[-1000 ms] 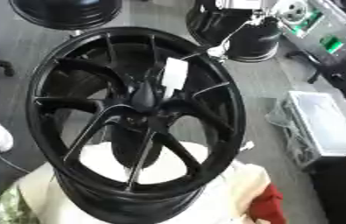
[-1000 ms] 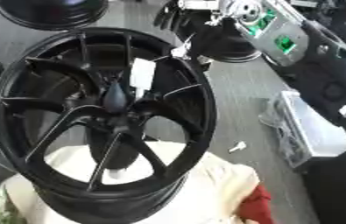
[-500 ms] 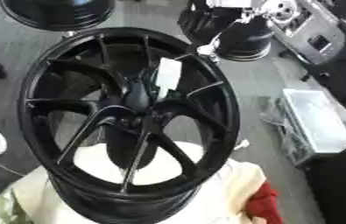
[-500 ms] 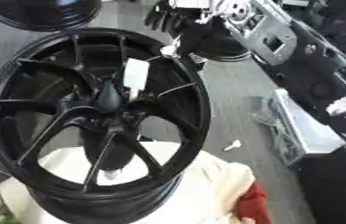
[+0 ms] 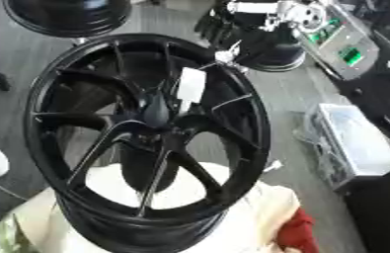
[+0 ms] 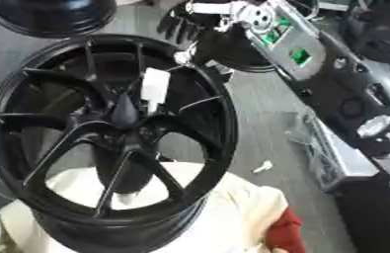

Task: Pull the pin out of the wheel hub.

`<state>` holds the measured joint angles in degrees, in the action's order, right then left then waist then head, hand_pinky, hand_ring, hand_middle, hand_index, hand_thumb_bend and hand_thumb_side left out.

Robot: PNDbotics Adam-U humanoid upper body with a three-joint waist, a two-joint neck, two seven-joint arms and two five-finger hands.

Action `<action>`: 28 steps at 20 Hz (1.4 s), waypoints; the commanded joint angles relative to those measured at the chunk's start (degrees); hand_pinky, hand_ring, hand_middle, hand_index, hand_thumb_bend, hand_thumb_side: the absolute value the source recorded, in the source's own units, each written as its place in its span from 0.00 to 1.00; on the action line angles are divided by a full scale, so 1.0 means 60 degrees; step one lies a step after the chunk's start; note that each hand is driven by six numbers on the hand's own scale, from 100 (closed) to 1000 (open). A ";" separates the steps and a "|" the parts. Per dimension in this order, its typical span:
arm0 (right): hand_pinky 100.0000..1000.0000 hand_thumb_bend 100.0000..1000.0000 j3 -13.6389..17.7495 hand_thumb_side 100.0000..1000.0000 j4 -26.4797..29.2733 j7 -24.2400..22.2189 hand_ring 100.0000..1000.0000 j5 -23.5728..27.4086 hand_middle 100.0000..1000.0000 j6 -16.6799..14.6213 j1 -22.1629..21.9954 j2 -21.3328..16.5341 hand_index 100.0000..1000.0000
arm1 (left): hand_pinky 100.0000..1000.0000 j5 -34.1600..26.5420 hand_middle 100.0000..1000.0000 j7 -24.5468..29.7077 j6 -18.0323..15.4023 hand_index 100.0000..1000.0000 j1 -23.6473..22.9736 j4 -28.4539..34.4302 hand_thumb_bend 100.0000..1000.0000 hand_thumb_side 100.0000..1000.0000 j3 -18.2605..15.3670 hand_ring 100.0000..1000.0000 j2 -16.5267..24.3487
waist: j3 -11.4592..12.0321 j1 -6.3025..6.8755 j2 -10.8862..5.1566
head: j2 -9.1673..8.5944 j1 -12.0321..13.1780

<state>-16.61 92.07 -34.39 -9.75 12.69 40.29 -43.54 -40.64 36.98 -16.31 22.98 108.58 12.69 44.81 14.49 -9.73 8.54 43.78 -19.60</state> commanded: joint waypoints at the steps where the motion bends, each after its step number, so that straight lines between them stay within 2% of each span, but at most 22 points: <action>1: 0.80 0.00 0.0294 0.13 0.0246 -0.0049 0.73 0.0323 0.71 0.0040 0.0104 -0.0176 0.83 | 0.75 0.0007 0.83 -0.0005 0.0039 0.81 0.0061 0.0009 0.00 0.55 -0.0146 0.97 0.0129 | -0.0008 0.0075 -0.0192 | 0.0056 0.0064; 3: 0.79 0.02 0.0410 0.13 0.0380 0.0002 0.72 0.0515 0.71 0.0083 0.0090 -0.0169 0.83 | 0.75 0.0043 0.83 -0.0002 0.0048 0.81 0.0032 -0.0018 0.00 0.56 -0.0155 0.97 0.0118 | -0.0007 0.0070 -0.0188 | 0.0056 0.0080; 4: 0.78 0.01 0.0480 0.15 0.0476 0.0056 0.72 0.0640 0.70 0.0098 0.0082 -0.0166 0.83 | 0.75 0.0081 0.83 0.0009 0.0055 0.81 0.0011 -0.0034 0.00 0.56 -0.0155 0.97 0.0112 | -0.0006 0.0067 -0.0184 | 0.0056 0.0084; 5: 0.78 0.05 0.0500 0.19 0.0590 0.0077 0.72 0.0781 0.70 0.0107 0.0071 -0.0183 0.82 | 0.75 0.0117 0.83 0.0019 0.0059 0.81 -0.0006 -0.0052 0.00 0.56 -0.0155 0.97 0.0103 | -0.0005 0.0063 -0.0183 | 0.0056 0.0077; 6: 0.78 0.00 0.0499 0.19 0.0701 0.0072 0.72 0.0915 0.70 0.0121 0.0057 -0.0208 0.82 | 0.75 0.0144 0.83 0.0024 0.0062 0.81 -0.0016 -0.0069 0.00 0.56 -0.0156 0.97 0.0094 | -0.0005 0.0059 -0.0181 | 0.0056 0.0072; 8: 0.78 0.01 0.0476 0.18 0.0903 -0.0006 0.72 0.1113 0.70 0.0157 0.0024 -0.0252 0.83 | 0.75 0.0180 0.83 0.0027 0.0069 0.81 -0.0025 -0.0100 0.00 0.56 -0.0158 0.97 0.0083 | -0.0005 0.0054 -0.0178 | 0.0056 0.0073; 9: 0.79 0.13 0.0439 0.17 0.0994 -0.0076 0.72 0.1162 0.71 0.0158 -0.0007 -0.0279 0.83 | 0.75 0.0195 0.83 0.0034 0.0064 0.81 -0.0033 -0.0107 0.00 0.56 -0.0158 0.97 0.0091 | -0.0007 0.0052 -0.0175 | 0.0056 0.0089; 10: 0.79 0.17 0.0423 0.22 0.1071 -0.0168 0.73 0.1180 0.71 0.0155 -0.0035 -0.0303 0.83 | 0.75 0.0207 0.83 0.0042 0.0052 0.81 -0.0044 -0.0111 0.00 0.56 -0.0160 0.97 0.0099 | -0.0009 0.0052 -0.0175 | 0.0056 0.0101; 11: 0.79 0.18 0.0415 0.23 0.1117 -0.0247 0.73 0.1165 0.71 0.0168 -0.0057 -0.0319 0.82 | 0.75 0.0217 0.83 0.0041 0.0038 0.82 -0.0064 -0.0120 0.00 0.56 -0.0171 0.97 0.0106 | -0.0007 0.0056 -0.0175 | 0.0056 0.0113; 14: 0.79 0.23 0.0423 0.36 0.1204 -0.0329 0.74 0.1022 0.71 0.0189 -0.0074 -0.0332 0.82 | 0.75 0.0246 0.83 0.0031 -0.0008 0.81 -0.0116 -0.0134 0.00 0.56 -0.0197 0.97 0.0134 | 0.0008 0.0065 -0.0181 | 0.0056 0.0104; 25: 0.81 0.30 0.0167 0.49 0.0985 -0.0480 0.76 0.0470 0.73 0.0363 -0.0241 -0.0202 0.82 | 0.75 0.0334 0.82 0.0035 -0.0070 0.81 -0.0216 -0.0168 0.00 0.56 -0.0213 0.97 0.0207 | 0.0073 0.0023 -0.0219 | 0.0056 0.0010; 28: 0.82 0.37 0.0127 0.52 0.0808 -0.0525 0.77 0.0190 0.73 0.0235 -0.0297 -0.0099 0.82 | 0.75 0.0386 0.82 0.0040 -0.0105 0.81 -0.0243 -0.0175 0.00 0.56 -0.0220 0.97 0.0240 | 0.0084 0.0004 -0.0203 | 0.0056 -0.0022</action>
<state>-16.33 97.13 -37.40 -7.74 14.46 37.92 -43.12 -38.73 37.22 -16.65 21.16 107.03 12.19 44.60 14.98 -10.17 8.29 43.79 -19.49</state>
